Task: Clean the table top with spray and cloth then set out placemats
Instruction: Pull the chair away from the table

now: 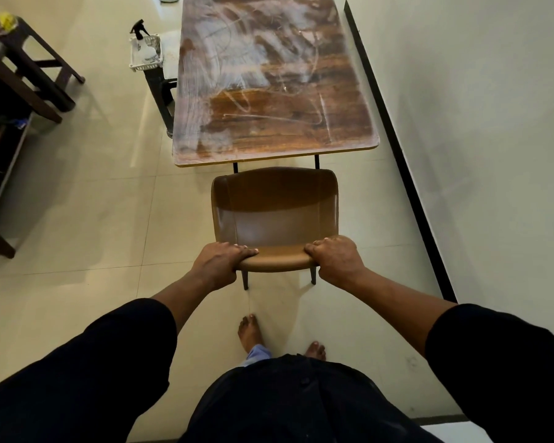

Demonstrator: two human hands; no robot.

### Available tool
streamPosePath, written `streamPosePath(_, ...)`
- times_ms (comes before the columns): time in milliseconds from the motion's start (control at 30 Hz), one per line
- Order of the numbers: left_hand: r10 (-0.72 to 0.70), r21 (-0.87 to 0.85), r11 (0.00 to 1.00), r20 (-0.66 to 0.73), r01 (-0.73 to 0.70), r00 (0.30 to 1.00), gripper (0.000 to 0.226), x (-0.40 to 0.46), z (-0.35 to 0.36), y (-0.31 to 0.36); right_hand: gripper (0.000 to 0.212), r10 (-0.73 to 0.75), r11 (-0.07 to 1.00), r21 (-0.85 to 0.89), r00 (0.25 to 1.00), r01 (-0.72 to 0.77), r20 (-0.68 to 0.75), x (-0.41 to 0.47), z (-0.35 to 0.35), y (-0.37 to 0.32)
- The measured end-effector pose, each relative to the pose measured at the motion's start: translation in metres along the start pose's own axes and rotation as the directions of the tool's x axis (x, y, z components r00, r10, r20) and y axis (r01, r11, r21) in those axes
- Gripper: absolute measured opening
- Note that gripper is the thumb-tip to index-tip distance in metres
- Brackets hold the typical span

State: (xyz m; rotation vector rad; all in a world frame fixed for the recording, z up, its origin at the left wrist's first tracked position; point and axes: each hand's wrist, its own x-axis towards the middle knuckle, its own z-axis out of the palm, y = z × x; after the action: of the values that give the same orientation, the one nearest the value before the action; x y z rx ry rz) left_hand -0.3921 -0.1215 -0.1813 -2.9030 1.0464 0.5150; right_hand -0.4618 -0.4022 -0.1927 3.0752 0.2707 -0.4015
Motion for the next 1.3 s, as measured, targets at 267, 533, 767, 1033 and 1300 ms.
streamPosePath(267,-0.005,-0.018,1.000,0.074,0.007,0.997,0.072,0.009,0.000,-0.004,0.036,0.007,0.999,0.049,0.998,-0.010,0.059,0.004,-0.005,0.003)
streamPosePath(533,0.153,-0.391,0.920,0.319,-0.018,0.935,0.062,0.029,-0.039,-0.002,0.033,-0.074,0.938,0.344,0.947,-0.041,0.314,0.009,-0.036,0.017)
streamPosePath(767,0.204,-0.612,0.782,0.076,-0.115,0.976,0.032,0.051,-0.083,0.009,0.043,0.188,0.664,0.695,0.961,-0.277,0.203,-0.008,-0.082,0.030)
streamPosePath(1033,0.205,-0.698,0.692,-0.058,-0.187,0.977,0.026,0.093,-0.104,0.062,0.024,0.405,0.244,0.946,0.909,-0.212,0.100,-0.030,-0.084,0.069)
streamPosePath(1300,0.046,-0.737,0.659,-0.159,-0.149,0.986,0.023,0.143,-0.109,0.157,0.019,0.466,0.117,0.978,0.879,-0.173,0.100,-0.067,-0.077,0.178)
